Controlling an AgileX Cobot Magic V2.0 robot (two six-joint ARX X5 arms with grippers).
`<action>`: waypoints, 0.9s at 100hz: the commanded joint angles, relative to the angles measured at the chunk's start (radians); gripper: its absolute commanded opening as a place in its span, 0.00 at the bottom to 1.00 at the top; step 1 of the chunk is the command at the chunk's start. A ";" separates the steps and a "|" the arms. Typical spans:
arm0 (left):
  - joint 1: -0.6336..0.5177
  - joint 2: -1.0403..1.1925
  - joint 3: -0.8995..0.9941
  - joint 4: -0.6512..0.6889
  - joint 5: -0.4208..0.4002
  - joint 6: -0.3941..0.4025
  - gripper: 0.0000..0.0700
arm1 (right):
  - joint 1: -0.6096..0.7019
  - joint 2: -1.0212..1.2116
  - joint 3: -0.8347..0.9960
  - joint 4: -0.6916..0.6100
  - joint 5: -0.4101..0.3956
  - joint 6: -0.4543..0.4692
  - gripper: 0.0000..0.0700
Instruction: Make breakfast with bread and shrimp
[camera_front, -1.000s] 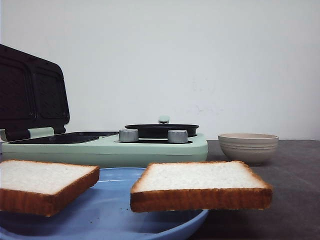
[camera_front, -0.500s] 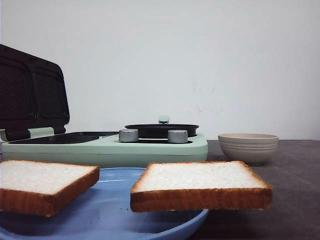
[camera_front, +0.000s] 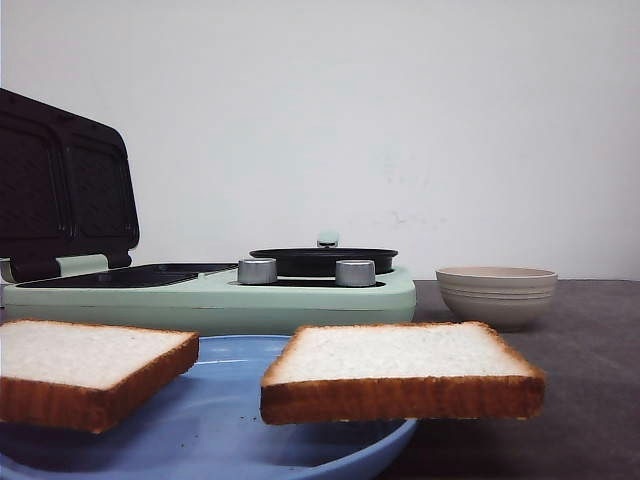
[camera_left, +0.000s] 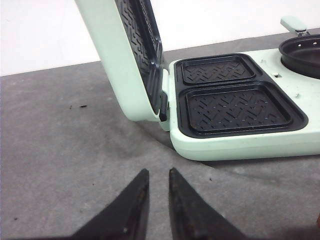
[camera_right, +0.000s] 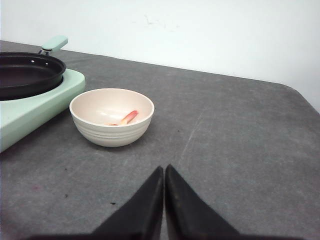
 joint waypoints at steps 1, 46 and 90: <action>0.000 -0.002 -0.016 -0.009 0.002 0.005 0.00 | 0.002 -0.001 -0.004 0.013 0.000 0.012 0.00; 0.000 -0.002 -0.016 -0.009 0.002 -0.131 0.00 | 0.002 -0.001 -0.004 0.006 0.010 0.015 0.00; 0.000 -0.002 -0.016 -0.006 0.002 -0.175 0.00 | 0.002 -0.001 -0.004 0.023 0.019 0.015 0.00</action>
